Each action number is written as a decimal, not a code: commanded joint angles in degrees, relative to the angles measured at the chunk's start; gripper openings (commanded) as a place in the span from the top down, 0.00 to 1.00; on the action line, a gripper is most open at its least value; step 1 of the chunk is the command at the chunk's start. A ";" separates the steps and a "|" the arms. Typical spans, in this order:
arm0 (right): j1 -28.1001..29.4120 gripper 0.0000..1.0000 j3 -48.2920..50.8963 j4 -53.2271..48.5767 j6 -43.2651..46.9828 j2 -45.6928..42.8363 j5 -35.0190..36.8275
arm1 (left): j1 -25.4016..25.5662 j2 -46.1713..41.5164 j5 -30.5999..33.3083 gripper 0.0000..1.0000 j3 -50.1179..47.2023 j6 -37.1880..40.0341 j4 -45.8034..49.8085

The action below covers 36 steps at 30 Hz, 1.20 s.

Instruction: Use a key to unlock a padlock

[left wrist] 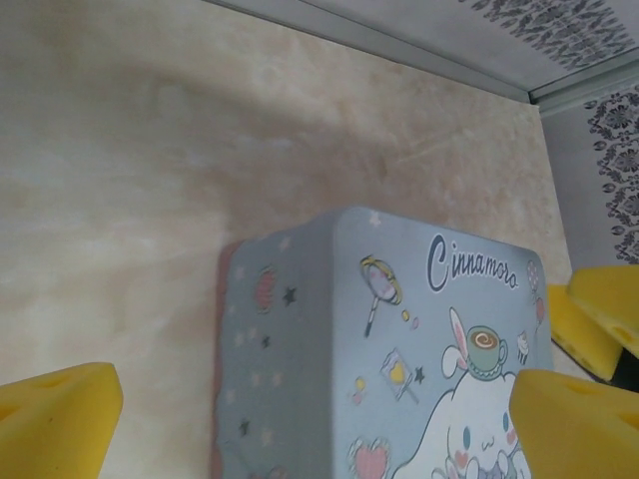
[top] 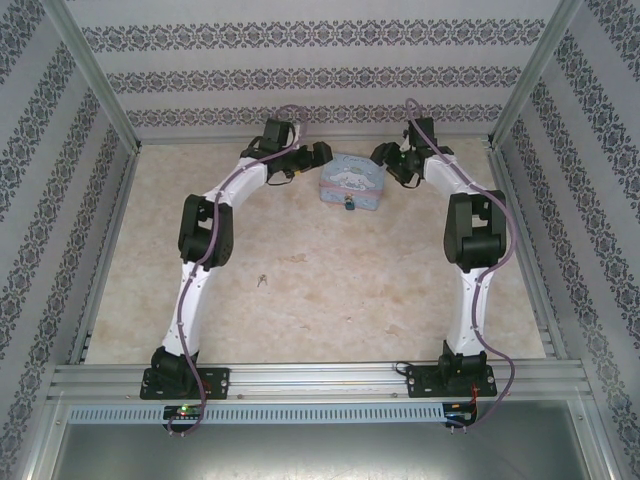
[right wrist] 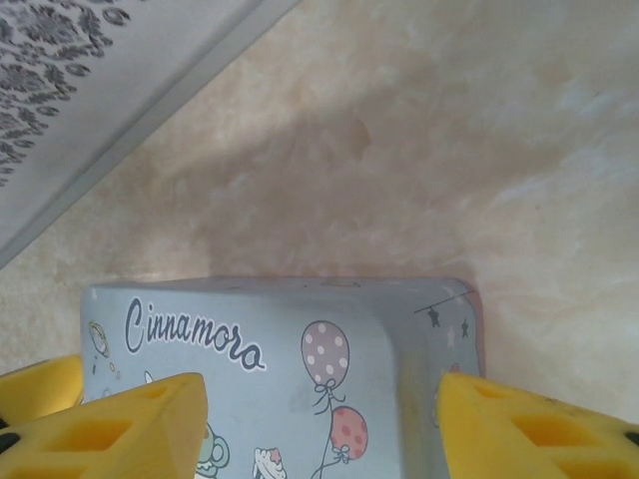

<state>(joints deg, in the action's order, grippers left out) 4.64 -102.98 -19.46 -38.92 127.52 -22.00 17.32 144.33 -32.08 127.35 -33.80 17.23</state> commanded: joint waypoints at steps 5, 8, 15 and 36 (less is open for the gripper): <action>2.71 0.40 0.88 -0.14 0.53 0.71 -1.24 | 3.01 2.71 -3.28 0.00 4.72 -2.23 1.40; 3.75 0.41 2.23 0.04 0.85 0.00 -1.34 | 3.49 2.14 -3.96 0.00 3.92 -1.59 2.48; 7.91 0.41 8.50 1.64 1.23 -4.53 -0.75 | 4.46 -8.98 -2.47 0.00 -14.08 -1.82 -4.82; 22.04 0.32 34.36 10.77 -4.14 -20.30 8.12 | 9.40 -39.82 7.63 0.00 -64.26 -10.12 -22.17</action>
<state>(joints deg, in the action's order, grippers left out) 24.51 -70.17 -9.76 -41.28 107.15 -11.77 24.12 105.95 -21.26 64.34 -41.50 0.58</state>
